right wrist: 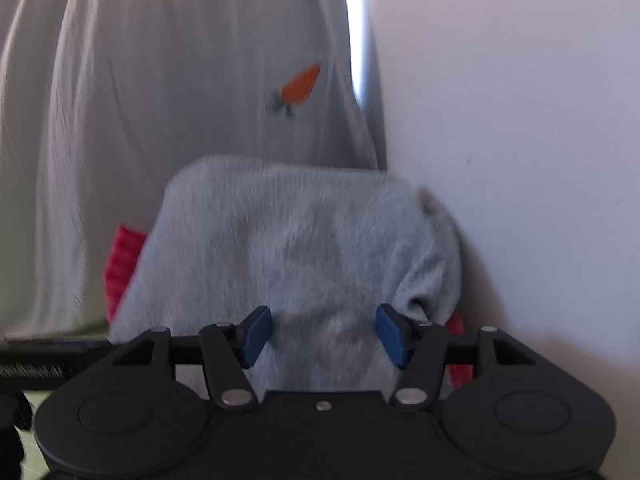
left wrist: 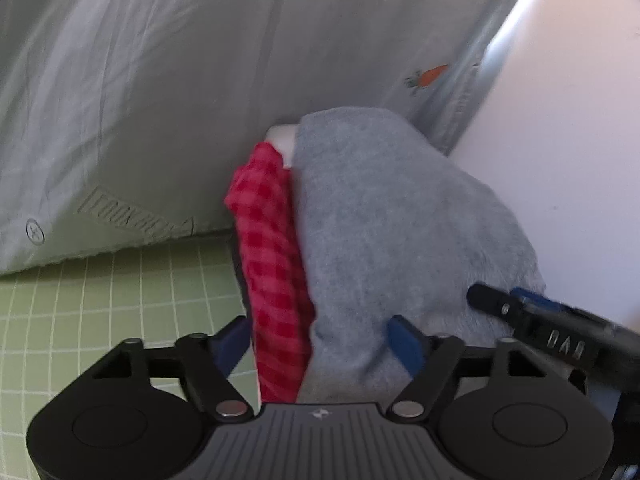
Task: Fold clothes
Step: 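Carry the grey bundle with both grippers onto the white and red clothes stack, then open both grippers and withdraw from the stacked clothes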
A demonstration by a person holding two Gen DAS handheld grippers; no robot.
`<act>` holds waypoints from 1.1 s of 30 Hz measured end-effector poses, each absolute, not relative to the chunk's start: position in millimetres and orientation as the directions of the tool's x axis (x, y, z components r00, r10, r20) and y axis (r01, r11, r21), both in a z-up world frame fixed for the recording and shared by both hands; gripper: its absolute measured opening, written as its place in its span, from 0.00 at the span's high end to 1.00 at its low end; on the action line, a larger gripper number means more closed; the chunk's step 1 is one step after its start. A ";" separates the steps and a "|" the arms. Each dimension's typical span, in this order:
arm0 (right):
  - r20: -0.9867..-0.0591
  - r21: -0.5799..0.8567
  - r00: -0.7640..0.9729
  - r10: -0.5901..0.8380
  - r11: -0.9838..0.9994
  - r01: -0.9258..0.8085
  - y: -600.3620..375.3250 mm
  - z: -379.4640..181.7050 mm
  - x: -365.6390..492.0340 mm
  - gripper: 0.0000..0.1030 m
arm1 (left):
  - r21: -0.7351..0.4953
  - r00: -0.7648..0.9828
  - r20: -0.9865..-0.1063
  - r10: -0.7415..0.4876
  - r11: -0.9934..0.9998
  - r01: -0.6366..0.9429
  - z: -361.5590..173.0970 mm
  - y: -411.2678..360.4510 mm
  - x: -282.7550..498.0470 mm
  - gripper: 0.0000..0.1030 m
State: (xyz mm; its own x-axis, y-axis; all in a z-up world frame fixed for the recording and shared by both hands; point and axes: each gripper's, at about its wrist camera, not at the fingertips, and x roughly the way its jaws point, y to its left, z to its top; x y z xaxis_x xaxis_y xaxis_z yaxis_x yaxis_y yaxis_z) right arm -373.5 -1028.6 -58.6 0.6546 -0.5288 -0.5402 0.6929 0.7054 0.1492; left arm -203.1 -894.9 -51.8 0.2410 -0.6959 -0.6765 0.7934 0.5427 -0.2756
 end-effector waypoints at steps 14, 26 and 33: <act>-0.434 0.014 0.615 -0.658 0.678 0.735 -962.8 -31.9 -386.4 0.03 | -0.221 0.311 -0.613 -0.727 0.535 0.815 -27.5 -848.2 -234.5 0.03; -0.526 0.062 0.603 -0.600 0.680 0.730 -851.5 -23.4 -497.9 0.12 | -0.236 0.231 -0.595 -0.770 0.442 0.865 -19.7 -733.8 -325.3 0.03; -0.564 0.107 0.546 -0.619 0.602 0.792 -814.5 -35.0 -538.2 0.02 | -0.186 0.200 -0.624 -0.755 0.393 0.901 -38.1 -693.8 -367.7 0.03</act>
